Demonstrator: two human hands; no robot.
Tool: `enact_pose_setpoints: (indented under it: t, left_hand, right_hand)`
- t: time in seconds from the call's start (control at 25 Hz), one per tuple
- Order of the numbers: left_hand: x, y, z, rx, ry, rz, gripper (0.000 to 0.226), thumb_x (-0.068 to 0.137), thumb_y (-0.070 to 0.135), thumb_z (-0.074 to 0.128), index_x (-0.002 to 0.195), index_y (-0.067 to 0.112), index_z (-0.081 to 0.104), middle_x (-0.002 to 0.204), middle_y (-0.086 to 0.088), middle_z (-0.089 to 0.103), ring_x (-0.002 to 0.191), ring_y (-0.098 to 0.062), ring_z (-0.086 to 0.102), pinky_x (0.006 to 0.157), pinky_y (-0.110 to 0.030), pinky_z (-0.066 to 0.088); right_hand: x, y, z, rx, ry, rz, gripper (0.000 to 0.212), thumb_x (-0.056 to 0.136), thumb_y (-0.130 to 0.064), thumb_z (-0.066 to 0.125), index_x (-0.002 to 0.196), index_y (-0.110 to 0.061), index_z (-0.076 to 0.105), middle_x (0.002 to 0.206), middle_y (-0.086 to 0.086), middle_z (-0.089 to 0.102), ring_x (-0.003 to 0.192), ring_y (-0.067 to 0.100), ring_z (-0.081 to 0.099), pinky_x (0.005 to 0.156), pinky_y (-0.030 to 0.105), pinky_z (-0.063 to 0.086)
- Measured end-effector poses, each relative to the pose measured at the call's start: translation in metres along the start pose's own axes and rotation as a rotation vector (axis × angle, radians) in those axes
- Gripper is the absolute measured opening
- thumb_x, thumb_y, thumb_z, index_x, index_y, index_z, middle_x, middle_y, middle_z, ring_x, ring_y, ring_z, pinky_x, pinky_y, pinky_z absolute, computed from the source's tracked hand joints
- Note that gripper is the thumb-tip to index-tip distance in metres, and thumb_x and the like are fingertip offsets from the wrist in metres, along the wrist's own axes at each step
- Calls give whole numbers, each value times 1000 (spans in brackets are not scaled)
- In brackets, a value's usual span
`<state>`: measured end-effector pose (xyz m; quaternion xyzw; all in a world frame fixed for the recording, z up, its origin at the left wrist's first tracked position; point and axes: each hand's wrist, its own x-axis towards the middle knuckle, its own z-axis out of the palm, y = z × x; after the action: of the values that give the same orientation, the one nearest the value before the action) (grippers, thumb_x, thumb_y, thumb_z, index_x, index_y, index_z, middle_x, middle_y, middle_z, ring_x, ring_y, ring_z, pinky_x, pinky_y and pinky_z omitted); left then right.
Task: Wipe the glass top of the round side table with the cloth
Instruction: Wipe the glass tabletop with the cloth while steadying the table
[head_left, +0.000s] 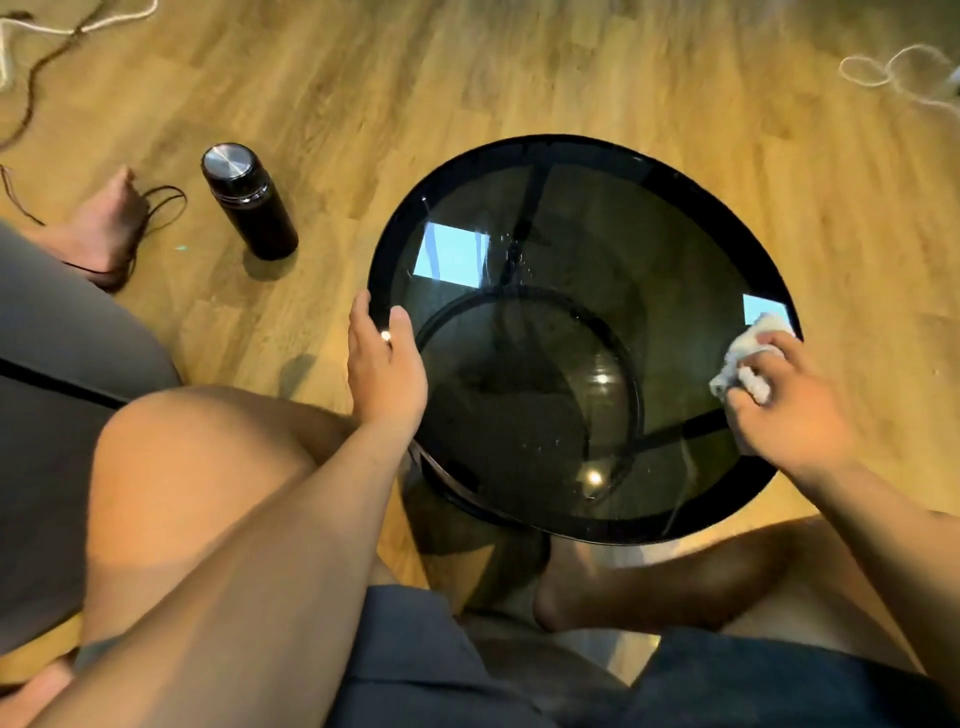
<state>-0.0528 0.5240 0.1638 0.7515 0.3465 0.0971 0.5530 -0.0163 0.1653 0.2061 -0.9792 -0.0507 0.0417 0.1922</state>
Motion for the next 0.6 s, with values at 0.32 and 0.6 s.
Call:
enact_pose_setpoints:
  t: [0.32,0.6]
  left_hand:
    - [3,-5,1,27,5,21,50,104,42,33,152,27,27,157,-4,36,140,-26,38,112,-42,32]
    - [1,-2,1,4,-8,-15,51,104,45,31,153,34,23,160,1,31,144,-24,33,117,-46,29]
  right_hand:
    - [-33,-206,110,202,-121,-415,38,83,-14,54,120,-12,62,139,6,52,136,29,39,119,40,21]
    - [-20,-111,52,-10,-264,-369,73,85,-5,65,150,-22,36,161,2,19,145,28,27,113,33,18]
